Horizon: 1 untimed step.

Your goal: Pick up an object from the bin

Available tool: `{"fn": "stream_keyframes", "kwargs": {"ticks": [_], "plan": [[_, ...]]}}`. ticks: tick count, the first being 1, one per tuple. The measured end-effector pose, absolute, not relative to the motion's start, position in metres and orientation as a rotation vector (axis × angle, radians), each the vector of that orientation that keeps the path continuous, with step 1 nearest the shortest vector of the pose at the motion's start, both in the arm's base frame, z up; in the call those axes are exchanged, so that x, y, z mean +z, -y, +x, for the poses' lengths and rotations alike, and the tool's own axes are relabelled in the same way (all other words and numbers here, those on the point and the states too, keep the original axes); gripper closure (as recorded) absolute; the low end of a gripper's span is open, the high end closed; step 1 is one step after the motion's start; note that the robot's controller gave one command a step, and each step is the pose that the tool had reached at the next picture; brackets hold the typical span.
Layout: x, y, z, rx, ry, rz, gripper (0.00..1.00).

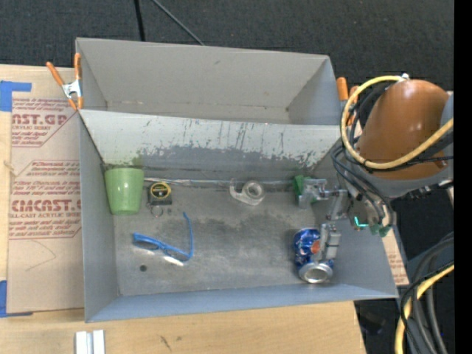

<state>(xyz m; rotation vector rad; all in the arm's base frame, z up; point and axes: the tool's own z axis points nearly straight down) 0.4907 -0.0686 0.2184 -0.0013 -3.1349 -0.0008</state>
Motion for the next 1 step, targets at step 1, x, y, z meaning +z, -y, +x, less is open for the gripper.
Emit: {"fn": "stream_keyframes", "kwargs": {"ticks": [1], "plan": [[0.0671, 0.1049, 0.5191, -0.003, 3.058, 0.704, 0.00]]}}
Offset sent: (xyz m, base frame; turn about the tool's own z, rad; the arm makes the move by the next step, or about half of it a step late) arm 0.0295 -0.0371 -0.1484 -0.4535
